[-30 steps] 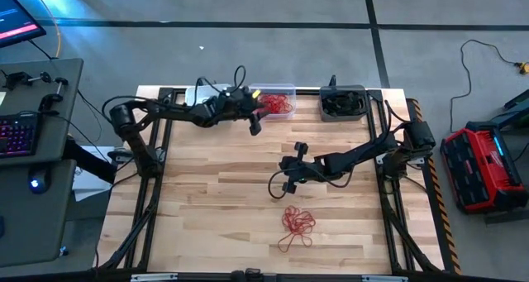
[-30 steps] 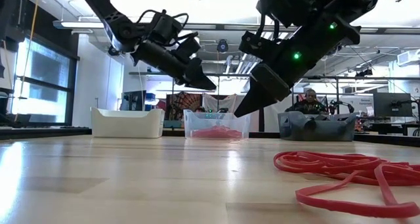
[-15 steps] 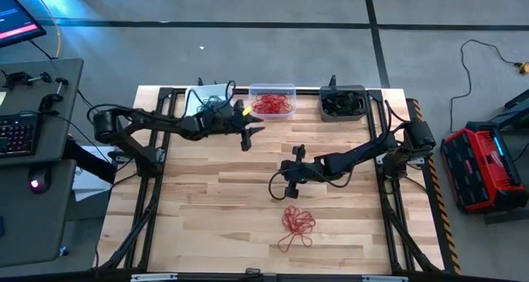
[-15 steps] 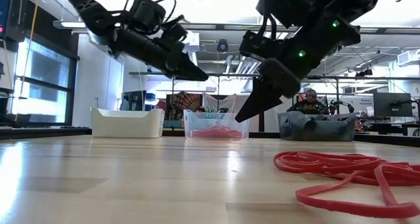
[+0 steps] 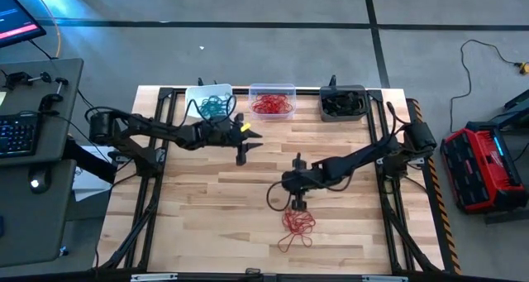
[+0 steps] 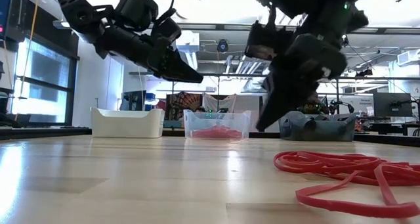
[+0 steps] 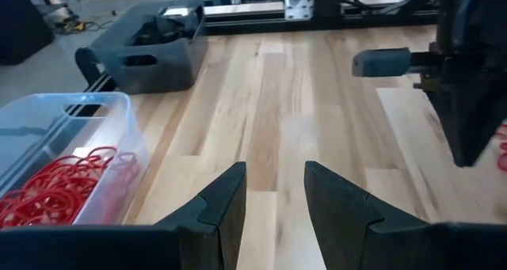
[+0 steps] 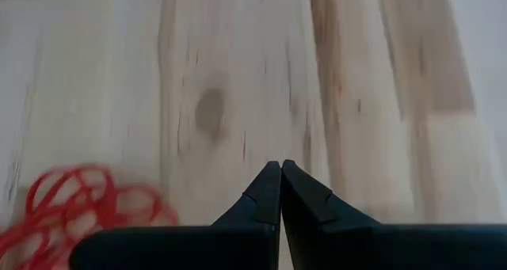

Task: Sort rubber bands into baskets
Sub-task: Put the red rubber band into the transparent bin

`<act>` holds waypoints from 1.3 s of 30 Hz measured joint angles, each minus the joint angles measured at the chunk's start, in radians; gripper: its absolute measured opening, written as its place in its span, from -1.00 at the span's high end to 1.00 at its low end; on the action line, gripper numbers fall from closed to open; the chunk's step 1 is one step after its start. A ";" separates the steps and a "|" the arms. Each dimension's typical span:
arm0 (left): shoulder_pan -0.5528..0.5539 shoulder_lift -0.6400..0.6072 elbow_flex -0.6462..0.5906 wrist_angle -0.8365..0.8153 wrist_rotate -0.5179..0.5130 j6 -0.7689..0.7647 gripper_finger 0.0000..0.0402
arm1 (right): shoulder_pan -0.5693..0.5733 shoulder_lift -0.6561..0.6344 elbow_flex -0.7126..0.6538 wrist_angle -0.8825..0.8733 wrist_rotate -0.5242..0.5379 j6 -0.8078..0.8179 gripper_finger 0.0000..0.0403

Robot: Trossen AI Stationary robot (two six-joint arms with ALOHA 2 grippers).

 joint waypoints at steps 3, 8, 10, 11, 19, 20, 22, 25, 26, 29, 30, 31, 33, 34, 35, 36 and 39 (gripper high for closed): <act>-0.010 0.000 0.000 0.003 0.000 0.013 0.41 | 0.020 0.000 0.054 -0.145 -0.001 0.050 1.00; -0.019 0.000 0.000 0.000 0.000 0.011 0.41 | 0.051 0.000 0.099 -0.286 -0.083 0.126 1.00; -0.021 0.000 0.000 -0.001 0.000 0.011 0.41 | 0.065 0.000 0.100 -0.285 -0.128 0.152 1.00; -0.022 0.000 0.000 0.000 0.000 0.011 0.41 | 0.073 0.000 0.100 -0.285 -0.147 0.166 0.99; -0.026 0.000 0.000 -0.002 0.000 0.011 0.41 | 0.138 0.008 0.100 -0.278 -0.127 0.192 0.61; -0.026 0.000 0.000 -0.002 0.000 0.011 0.41 | 0.143 0.014 0.100 -0.278 -0.122 0.175 0.57; -0.026 0.000 0.001 -0.003 0.000 0.012 0.41 | 0.152 0.030 0.100 -0.267 -0.107 0.133 0.51; -0.026 0.000 0.001 -0.004 0.000 0.016 0.41 | 0.157 0.055 0.100 -0.237 -0.092 0.091 0.47; -0.026 0.000 0.001 -0.004 0.000 0.016 0.41 | 0.157 0.064 0.100 -0.229 -0.092 0.082 0.47; -0.026 0.000 0.001 -0.008 0.000 0.016 0.41 | 0.157 0.082 0.100 -0.210 -0.092 0.051 0.48; -0.026 0.000 0.001 -0.009 0.000 0.016 0.41 | 0.157 0.086 0.100 -0.208 -0.092 0.041 0.50; -0.026 0.000 0.001 -0.010 0.000 0.016 0.41 | 0.157 0.090 0.100 -0.209 -0.093 0.032 0.52; -0.026 0.000 0.001 -0.014 0.000 0.011 0.41 | 0.157 0.100 0.100 -0.210 -0.094 0.017 0.60; -0.026 0.000 0.001 -0.016 0.000 0.010 0.41 | 0.155 0.102 0.100 -0.211 -0.095 0.011 0.65; -0.026 0.000 0.001 -0.021 0.000 0.009 0.41 | 0.155 0.104 0.101 -0.213 -0.096 0.006 0.71; -0.026 0.000 0.001 -0.026 0.000 0.009 0.40 | 0.154 0.105 0.101 -0.216 -0.097 -0.001 0.77; -0.026 0.000 0.001 -0.031 0.000 0.009 0.41 | 0.154 0.101 0.101 -0.224 -0.095 -0.028 0.96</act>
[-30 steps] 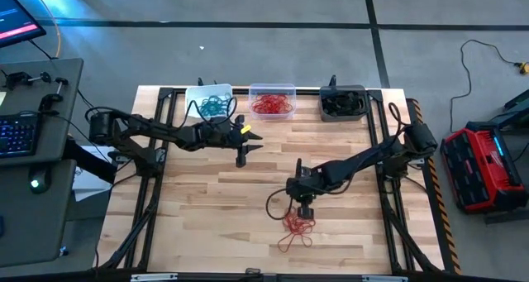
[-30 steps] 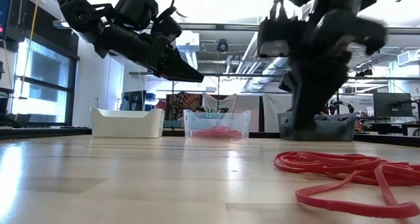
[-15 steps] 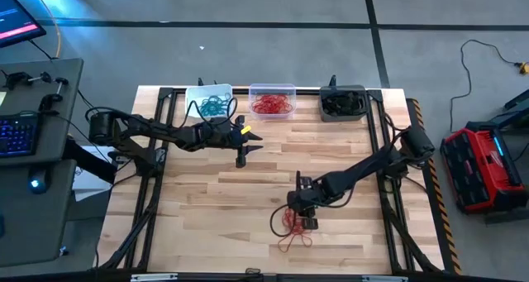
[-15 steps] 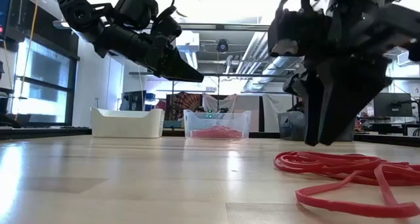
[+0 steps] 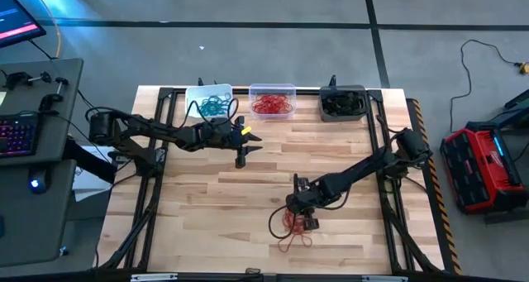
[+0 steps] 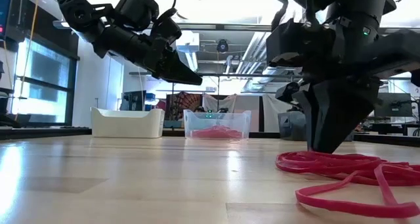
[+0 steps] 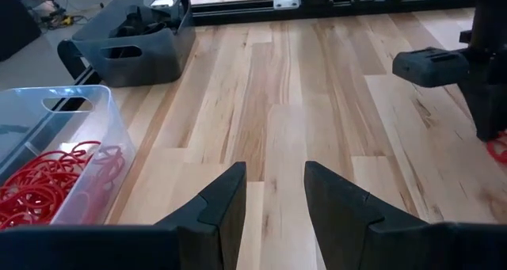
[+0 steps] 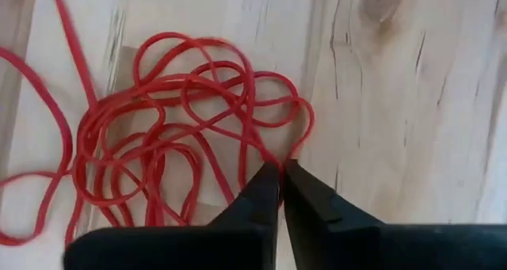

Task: Sort rubber bands into baskets
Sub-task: Put the red rubber band into the transparent bin

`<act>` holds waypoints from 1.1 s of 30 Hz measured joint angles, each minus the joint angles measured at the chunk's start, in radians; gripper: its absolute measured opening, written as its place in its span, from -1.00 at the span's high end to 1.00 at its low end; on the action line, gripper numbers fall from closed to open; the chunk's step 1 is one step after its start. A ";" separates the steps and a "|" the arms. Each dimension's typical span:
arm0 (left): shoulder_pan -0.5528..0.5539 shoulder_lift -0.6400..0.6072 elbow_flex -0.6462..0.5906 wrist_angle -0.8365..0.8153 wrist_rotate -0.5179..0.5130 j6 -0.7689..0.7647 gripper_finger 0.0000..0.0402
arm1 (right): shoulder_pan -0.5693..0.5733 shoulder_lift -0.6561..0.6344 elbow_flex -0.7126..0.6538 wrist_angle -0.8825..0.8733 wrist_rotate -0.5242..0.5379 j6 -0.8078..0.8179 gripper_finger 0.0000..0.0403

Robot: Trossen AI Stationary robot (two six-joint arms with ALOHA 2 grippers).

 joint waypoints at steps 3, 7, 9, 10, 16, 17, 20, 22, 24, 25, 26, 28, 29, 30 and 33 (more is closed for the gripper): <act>0.000 0.000 0.000 0.000 0.000 0.000 0.40 | -0.001 -0.019 -0.001 -0.025 0.038 -0.010 0.95; 0.000 0.000 0.000 0.000 0.000 0.000 0.40 | -0.022 -0.072 -0.002 -0.085 0.087 -0.010 0.99; 0.000 0.000 0.000 0.000 0.000 -0.001 0.40 | -0.037 -0.097 -0.002 -0.107 0.118 -0.011 0.98; 0.000 0.000 0.000 0.000 0.000 -0.001 0.40 | -0.043 -0.115 -0.002 -0.115 0.131 -0.016 0.99; 0.000 0.000 0.000 -0.001 0.000 -0.035 0.40 | -0.089 -0.200 -0.001 -0.097 0.309 -0.103 1.00; 0.000 0.000 0.000 0.000 0.000 -0.044 0.40 | -0.099 -0.212 -0.001 -0.090 0.358 -0.118 1.00; 0.000 0.000 0.000 -0.001 0.000 -0.068 0.40 | -0.131 -0.233 -0.001 -0.062 0.494 -0.154 1.00; 0.000 0.000 0.000 -0.001 0.000 -0.079 0.40 | -0.155 -0.237 -0.001 -0.027 0.561 -0.184 1.00; 0.000 0.000 0.000 -0.001 0.000 -0.080 0.40 | -0.179 -0.237 -0.001 0.026 0.607 -0.219 1.00; 0.000 0.000 0.000 -0.001 0.000 -0.080 0.40 | -0.192 -0.237 -0.001 0.052 0.621 -0.234 1.00; 0.000 0.000 0.000 0.000 0.000 -0.081 0.40 | -0.205 -0.237 -0.001 0.077 0.626 -0.247 1.00; 0.000 0.000 0.000 0.000 0.000 -0.097 0.40 | -0.230 -0.237 -0.001 0.125 0.627 -0.282 1.00; 0.000 0.000 0.000 0.000 0.000 -0.107 0.40 | -0.242 -0.237 -0.001 0.145 0.628 -0.301 1.00; 0.000 0.000 0.000 0.000 0.000 -0.117 0.40 | -0.253 -0.237 -0.001 0.163 0.627 -0.320 1.00; -0.003 0.000 0.000 0.000 0.000 -0.133 0.37 | -0.286 -0.237 -0.001 0.204 0.592 -0.363 1.00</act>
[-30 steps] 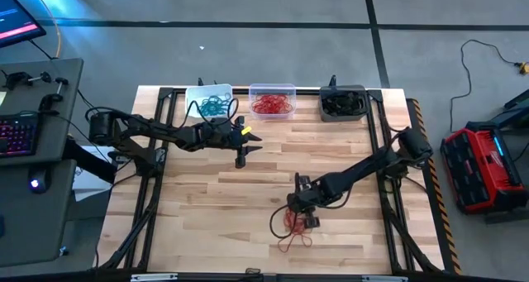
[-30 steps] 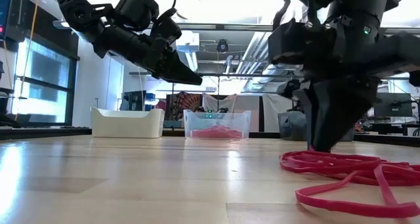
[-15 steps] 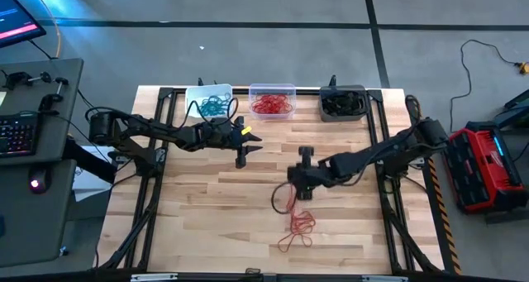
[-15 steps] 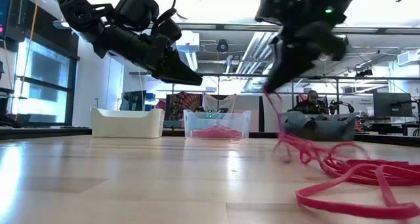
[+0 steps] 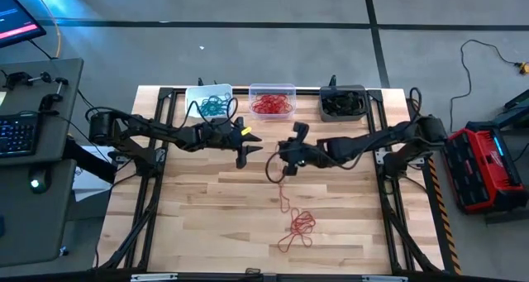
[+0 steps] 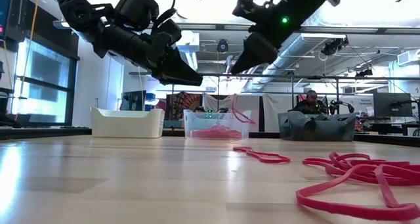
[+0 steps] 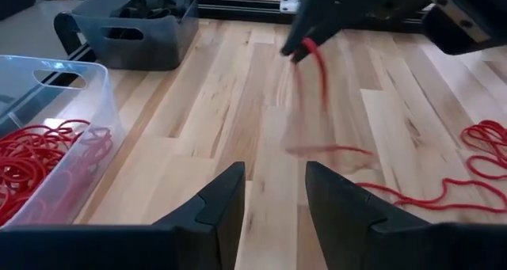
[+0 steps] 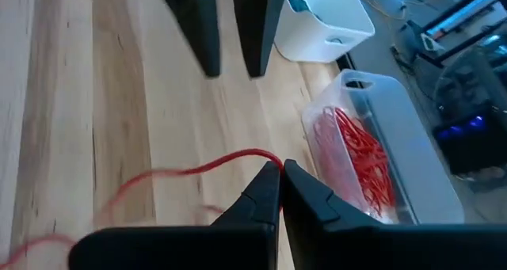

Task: Sort rubber bands into baskets
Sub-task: Put the red rubber band into the transparent bin

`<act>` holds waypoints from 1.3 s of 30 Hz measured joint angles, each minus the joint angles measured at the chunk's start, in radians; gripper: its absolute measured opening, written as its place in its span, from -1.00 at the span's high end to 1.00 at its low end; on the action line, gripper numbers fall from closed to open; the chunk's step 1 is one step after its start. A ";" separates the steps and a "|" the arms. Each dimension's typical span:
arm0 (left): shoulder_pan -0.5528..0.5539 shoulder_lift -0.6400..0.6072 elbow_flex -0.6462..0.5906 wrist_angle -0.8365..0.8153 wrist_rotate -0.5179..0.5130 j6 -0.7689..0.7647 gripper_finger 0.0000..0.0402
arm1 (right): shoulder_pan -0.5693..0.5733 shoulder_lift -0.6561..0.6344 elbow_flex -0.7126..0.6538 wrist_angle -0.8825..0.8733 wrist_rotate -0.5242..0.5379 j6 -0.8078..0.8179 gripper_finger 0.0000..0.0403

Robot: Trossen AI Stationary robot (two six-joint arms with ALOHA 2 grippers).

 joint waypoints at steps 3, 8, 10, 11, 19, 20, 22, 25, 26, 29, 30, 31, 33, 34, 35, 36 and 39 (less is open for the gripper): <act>-0.013 0.000 0.000 0.000 0.000 0.000 0.31 | -0.031 0.000 0.000 0.040 -0.067 -0.024 1.00; -0.040 0.000 0.000 0.013 -0.003 0.000 0.17 | -0.064 0.000 0.000 0.106 -0.159 -0.067 1.00; -0.046 0.000 0.000 0.026 -0.009 0.000 0.13 | -0.072 0.000 0.000 0.127 -0.178 -0.082 1.00; -0.050 0.000 0.000 0.032 -0.013 0.000 0.11 | -0.074 0.000 0.000 0.135 -0.183 -0.088 1.00; -0.058 0.000 0.000 0.039 -0.053 -0.019 0.04 | -0.081 0.000 0.000 0.155 -0.184 -0.090 1.00; -0.059 0.000 0.000 0.039 -0.053 -0.019 0.04 | -0.081 0.000 0.000 0.159 -0.184 -0.089 1.00; -0.060 0.000 0.000 0.046 -0.053 -0.019 0.04 | -0.081 0.000 0.000 0.169 -0.185 -0.088 1.00; -0.061 0.001 0.001 0.059 -0.053 -0.025 0.04 | -0.081 0.000 0.000 0.188 -0.185 -0.088 1.00; -0.061 0.001 0.003 0.060 -0.053 -0.028 0.04 | -0.081 0.000 0.000 0.194 -0.185 -0.088 1.00; -0.061 0.001 0.019 0.061 -0.053 -0.051 0.04 | -0.080 0.000 0.000 0.210 -0.206 -0.088 1.00; -0.061 0.001 0.024 0.062 -0.053 -0.052 0.04 | -0.080 0.000 0.000 0.215 -0.213 -0.089 1.00; -0.061 0.001 0.029 0.061 -0.053 -0.052 0.04 | -0.080 0.000 0.000 0.220 -0.223 -0.090 1.00; -0.061 0.001 0.040 0.060 -0.053 -0.052 0.04 | -0.080 0.000 0.000 0.226 -0.227 -0.091 1.00; -0.061 0.001 0.046 0.061 -0.053 -0.051 0.04 | -0.080 0.000 0.000 0.226 -0.227 -0.091 1.00; -0.061 0.001 0.051 0.061 -0.053 -0.051 0.04 | -0.080 0.000 0.000 0.227 -0.227 -0.091 1.00; -0.061 0.001 0.055 0.061 -0.053 -0.052 0.04 | -0.080 0.000 0.000 0.231 -0.227 -0.090 1.00; -0.061 0.001 0.058 0.059 -0.053 -0.051 0.05 | -0.080 0.000 0.000 0.247 -0.227 -0.081 1.00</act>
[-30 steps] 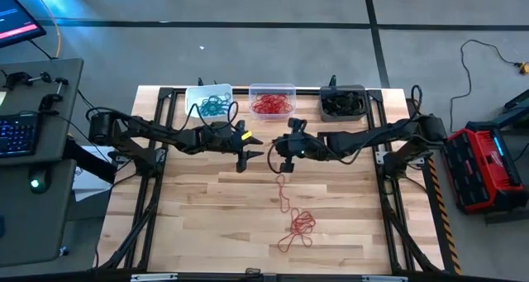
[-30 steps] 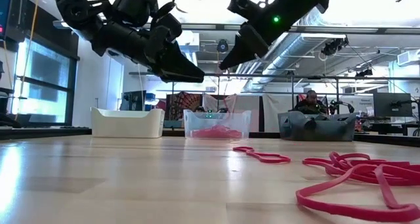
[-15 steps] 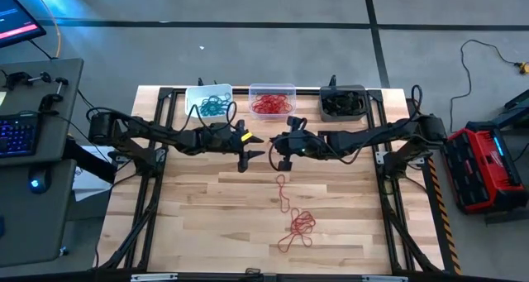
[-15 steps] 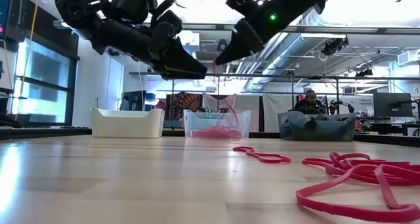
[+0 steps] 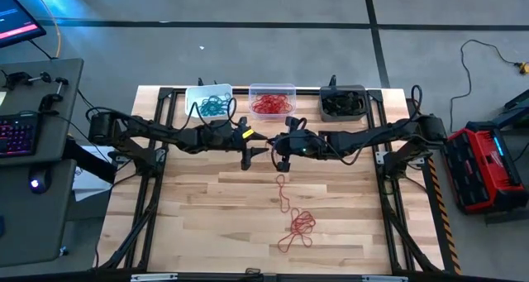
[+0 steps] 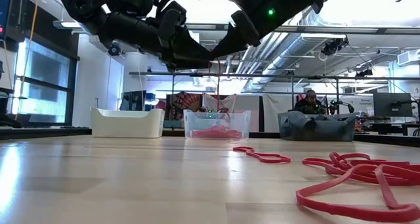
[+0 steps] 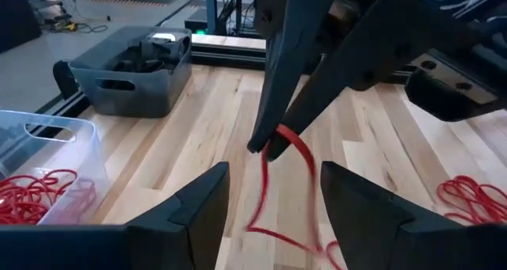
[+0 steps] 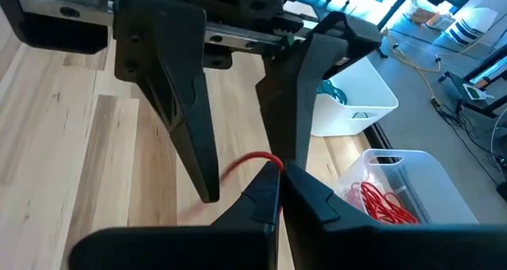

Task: Sort rubber bands into baskets
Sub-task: Put the red rubber band into the transparent bin

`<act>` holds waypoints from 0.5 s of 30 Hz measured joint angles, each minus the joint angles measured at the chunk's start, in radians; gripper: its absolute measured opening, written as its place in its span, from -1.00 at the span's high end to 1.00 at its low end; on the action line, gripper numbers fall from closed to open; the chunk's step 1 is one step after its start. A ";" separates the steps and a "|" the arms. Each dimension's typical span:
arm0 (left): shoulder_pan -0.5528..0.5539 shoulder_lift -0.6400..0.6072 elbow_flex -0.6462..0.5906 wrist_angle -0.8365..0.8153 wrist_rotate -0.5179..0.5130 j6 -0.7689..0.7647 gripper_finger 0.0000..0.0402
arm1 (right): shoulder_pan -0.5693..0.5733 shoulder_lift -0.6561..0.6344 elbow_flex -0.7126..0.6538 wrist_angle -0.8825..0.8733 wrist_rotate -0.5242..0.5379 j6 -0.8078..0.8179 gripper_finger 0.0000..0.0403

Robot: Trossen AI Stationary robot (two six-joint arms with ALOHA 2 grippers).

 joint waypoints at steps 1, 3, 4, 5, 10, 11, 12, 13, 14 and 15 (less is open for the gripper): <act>0.000 0.000 0.000 -0.003 0.000 0.000 0.07 | 0.000 0.000 0.000 0.001 0.000 0.000 1.00; 0.000 0.000 0.000 -0.011 0.000 0.002 0.13 | 0.000 0.000 0.000 0.003 0.000 0.000 1.00; 0.000 0.000 0.000 -0.019 0.000 0.002 0.18 | 0.000 0.000 0.000 0.008 0.000 0.000 1.00; 0.000 0.000 0.000 -0.024 0.000 0.003 0.23 | 0.000 0.000 0.000 0.014 0.000 0.000 1.00; 0.000 0.000 0.000 -0.027 0.000 0.034 0.59 | 0.000 0.000 0.000 0.025 0.001 0.010 1.00; 0.000 0.000 0.000 -0.028 -0.001 0.041 0.68 | 0.000 0.000 0.000 0.025 0.000 0.021 1.00; 0.000 0.000 0.000 -0.028 -0.003 0.051 0.77 | 0.000 0.000 0.000 0.024 0.000 0.035 1.00; 0.000 0.000 0.000 -0.028 -0.013 0.059 0.86 | 0.000 0.000 0.000 0.021 0.000 0.047 1.00; 0.000 0.000 0.000 -0.028 -0.029 0.064 0.93 | 0.000 0.000 0.000 0.014 0.000 0.054 1.00; 0.000 0.000 0.000 -0.028 -0.051 0.070 0.96 | 0.000 0.000 0.000 0.004 -0.001 0.064 1.00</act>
